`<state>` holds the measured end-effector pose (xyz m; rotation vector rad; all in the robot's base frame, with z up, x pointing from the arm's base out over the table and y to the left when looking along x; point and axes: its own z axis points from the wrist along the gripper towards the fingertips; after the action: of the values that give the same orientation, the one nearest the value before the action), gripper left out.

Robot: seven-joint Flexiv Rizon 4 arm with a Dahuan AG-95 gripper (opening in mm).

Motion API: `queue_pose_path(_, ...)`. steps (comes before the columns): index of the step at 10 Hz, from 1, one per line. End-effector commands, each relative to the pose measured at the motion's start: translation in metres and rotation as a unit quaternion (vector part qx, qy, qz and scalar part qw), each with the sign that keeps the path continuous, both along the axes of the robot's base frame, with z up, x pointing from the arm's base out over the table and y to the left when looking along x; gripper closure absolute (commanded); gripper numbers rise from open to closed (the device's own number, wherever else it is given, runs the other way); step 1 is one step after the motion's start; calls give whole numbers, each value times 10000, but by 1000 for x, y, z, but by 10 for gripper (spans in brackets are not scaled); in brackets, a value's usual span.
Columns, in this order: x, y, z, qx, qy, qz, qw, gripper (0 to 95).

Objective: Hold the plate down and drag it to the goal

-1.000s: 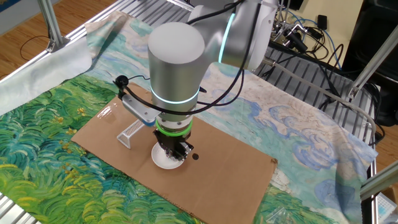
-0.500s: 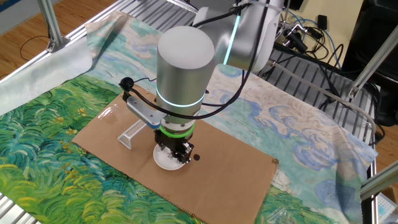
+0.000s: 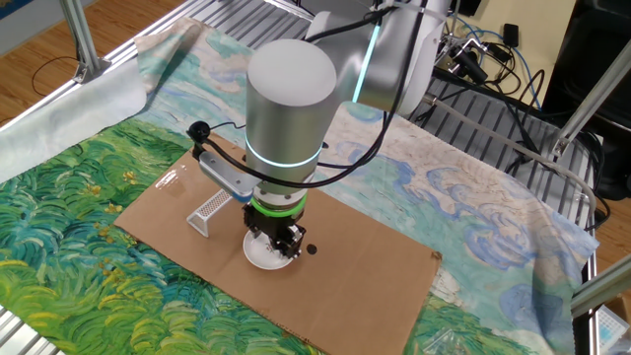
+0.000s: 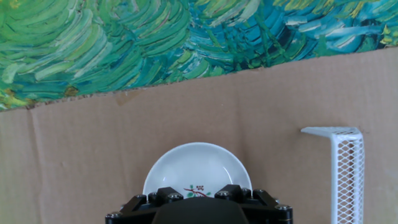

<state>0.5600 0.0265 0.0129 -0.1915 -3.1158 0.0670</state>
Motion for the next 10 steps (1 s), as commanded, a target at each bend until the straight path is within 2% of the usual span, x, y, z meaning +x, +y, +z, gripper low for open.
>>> queue_pose_path(1, 0, -2, 0, -18, -10, -5, 10000, 380)
queue_pose_path(6, 0, -5, 1, -50, -15, -15, 10000, 380)
queue_pose_path(8, 1, -11, -1, -62, -26, 23, 10000, 380)
queue_pose_path(10, 0, -14, 2, -62, -15, 23, 10000, 380)
